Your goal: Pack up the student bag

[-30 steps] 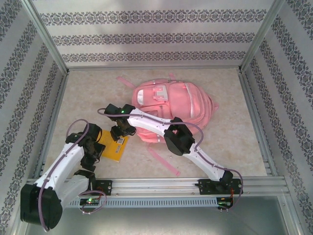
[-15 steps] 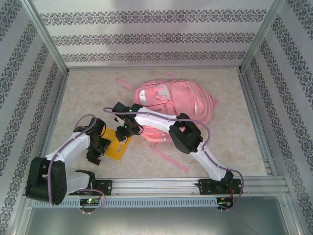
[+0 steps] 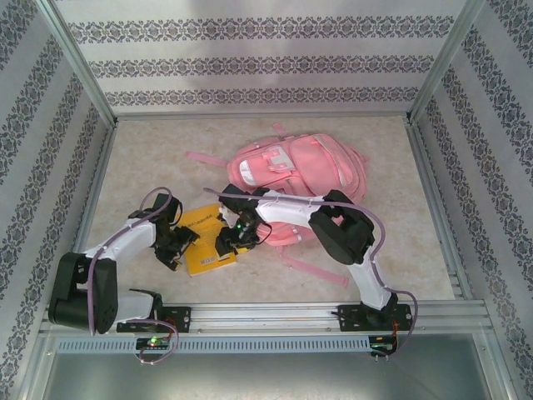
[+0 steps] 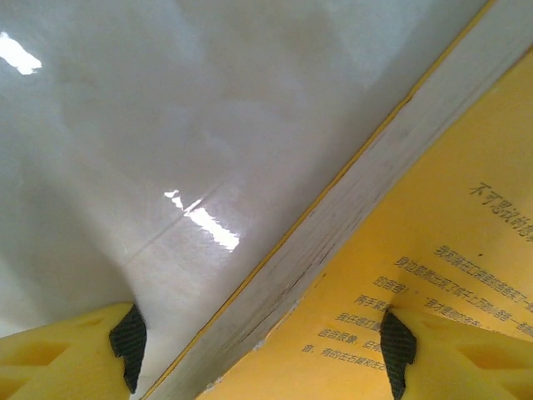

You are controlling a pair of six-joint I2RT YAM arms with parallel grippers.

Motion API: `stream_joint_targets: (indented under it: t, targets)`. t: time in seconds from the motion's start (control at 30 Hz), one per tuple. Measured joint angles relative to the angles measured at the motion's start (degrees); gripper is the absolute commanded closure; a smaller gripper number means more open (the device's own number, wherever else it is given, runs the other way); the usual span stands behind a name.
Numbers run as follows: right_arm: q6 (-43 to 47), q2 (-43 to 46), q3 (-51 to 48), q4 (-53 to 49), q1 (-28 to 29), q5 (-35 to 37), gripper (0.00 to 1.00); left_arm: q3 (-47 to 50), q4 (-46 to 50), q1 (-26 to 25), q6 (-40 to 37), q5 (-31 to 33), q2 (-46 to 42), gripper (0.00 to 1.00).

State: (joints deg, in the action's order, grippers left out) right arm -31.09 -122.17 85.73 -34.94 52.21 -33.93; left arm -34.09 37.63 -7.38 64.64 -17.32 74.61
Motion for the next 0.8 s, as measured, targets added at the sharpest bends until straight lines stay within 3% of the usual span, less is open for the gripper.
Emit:
stream_joint_targets:
  t: [0.17,0.33,0.8]
  targets:
    - [-6.43,0.28,-1.99,4.26,-1.11,-3.96,0.42,1.68,-1.42,0.0,-1.25,-1.2,-1.68,0.46]
    - [-11.02,0.52,-4.15,8.17,-2.43,-8.61,0.43,2.03,-2.29,0.0,-1.4,-2.16,-1.99,0.54]
    - [-15.1,3.61,-7.1,12.9,-5.01,-16.33,0.45,3.04,-3.28,0.0,-1.68,-2.89,-3.41,0.62]
